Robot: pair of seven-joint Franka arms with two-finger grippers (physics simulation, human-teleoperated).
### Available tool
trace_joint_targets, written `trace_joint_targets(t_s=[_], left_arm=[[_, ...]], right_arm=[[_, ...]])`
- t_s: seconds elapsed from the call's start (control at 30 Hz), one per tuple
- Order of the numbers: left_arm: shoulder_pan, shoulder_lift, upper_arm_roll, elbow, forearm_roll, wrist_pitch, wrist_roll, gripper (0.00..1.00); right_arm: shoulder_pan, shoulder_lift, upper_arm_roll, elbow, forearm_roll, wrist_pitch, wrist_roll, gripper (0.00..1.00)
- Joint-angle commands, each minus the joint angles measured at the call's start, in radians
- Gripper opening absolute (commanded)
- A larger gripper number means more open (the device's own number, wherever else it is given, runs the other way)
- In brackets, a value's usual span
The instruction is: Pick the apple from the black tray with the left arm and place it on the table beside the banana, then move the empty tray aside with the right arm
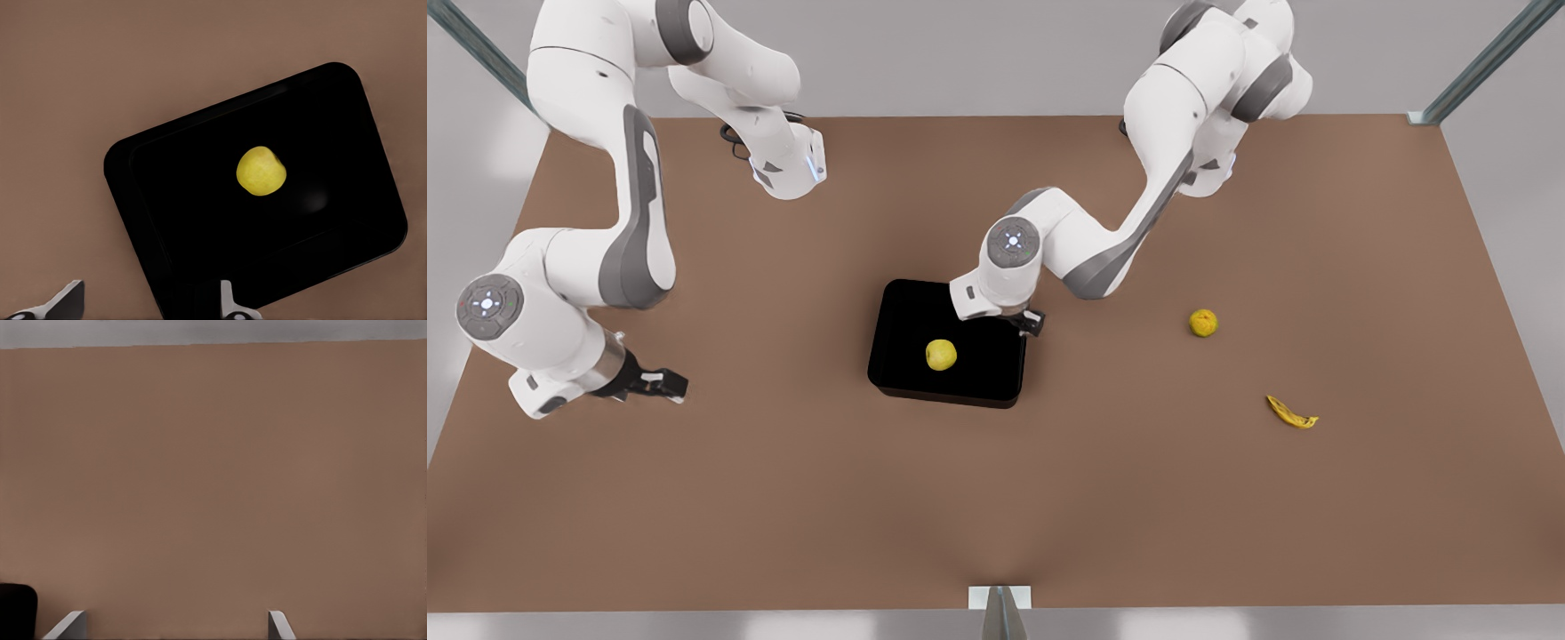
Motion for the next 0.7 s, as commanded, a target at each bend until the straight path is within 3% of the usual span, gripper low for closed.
trace_joint_targets(t_s=[0.0, 0.13, 0.27, 0.67], left_arm=[[-0.026, 0.051, 0.000, 0.028, 0.023, 0.205, -0.649, 1.00], [-0.082, 0.229, 0.009, 0.186, 0.163, 0.259, -0.775, 1.00], [-0.111, 0.318, 0.015, 0.237, 0.209, 0.351, -0.782, 1.00], [-0.187, 0.358, 0.060, 0.223, 0.226, 0.348, -0.780, 1.00]], right_arm=[[-0.004, -0.025, -0.006, 0.002, 0.004, -0.070, 0.014, 1.00], [0.001, -0.020, 0.017, 0.002, 0.030, -0.086, 0.057, 1.00], [0.001, -0.017, 0.017, 0.002, 0.029, -0.084, 0.057, 1.00], [0.001, -0.017, 0.017, 0.002, 0.026, -0.083, 0.055, 1.00]])
